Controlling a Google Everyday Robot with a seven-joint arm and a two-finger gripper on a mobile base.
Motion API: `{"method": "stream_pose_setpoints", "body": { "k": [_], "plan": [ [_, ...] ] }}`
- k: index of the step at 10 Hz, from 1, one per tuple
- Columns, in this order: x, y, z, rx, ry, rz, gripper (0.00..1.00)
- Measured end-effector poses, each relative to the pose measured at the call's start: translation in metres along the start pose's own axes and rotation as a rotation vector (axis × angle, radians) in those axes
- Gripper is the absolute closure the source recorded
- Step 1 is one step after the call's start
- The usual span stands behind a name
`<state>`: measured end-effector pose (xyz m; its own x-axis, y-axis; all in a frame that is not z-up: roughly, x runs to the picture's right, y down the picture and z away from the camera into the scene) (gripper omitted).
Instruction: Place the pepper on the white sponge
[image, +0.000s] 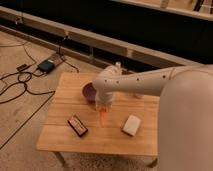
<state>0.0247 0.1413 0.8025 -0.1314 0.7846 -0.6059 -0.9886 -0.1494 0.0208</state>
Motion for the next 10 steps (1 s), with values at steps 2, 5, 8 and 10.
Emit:
{"method": "stream_pose_setpoints", "body": {
  "k": [2,5,8,10],
  "plan": [
    [0.005,-0.034,0.007,0.007,0.004,0.095,1.00],
    [0.005,-0.068,0.016,0.009,0.011,0.194,1.00],
    [0.001,-0.094,0.020,0.020,0.021,0.257,1.00],
    [0.001,-0.105,0.021,0.029,0.033,0.283,1.00]
  ]
}}
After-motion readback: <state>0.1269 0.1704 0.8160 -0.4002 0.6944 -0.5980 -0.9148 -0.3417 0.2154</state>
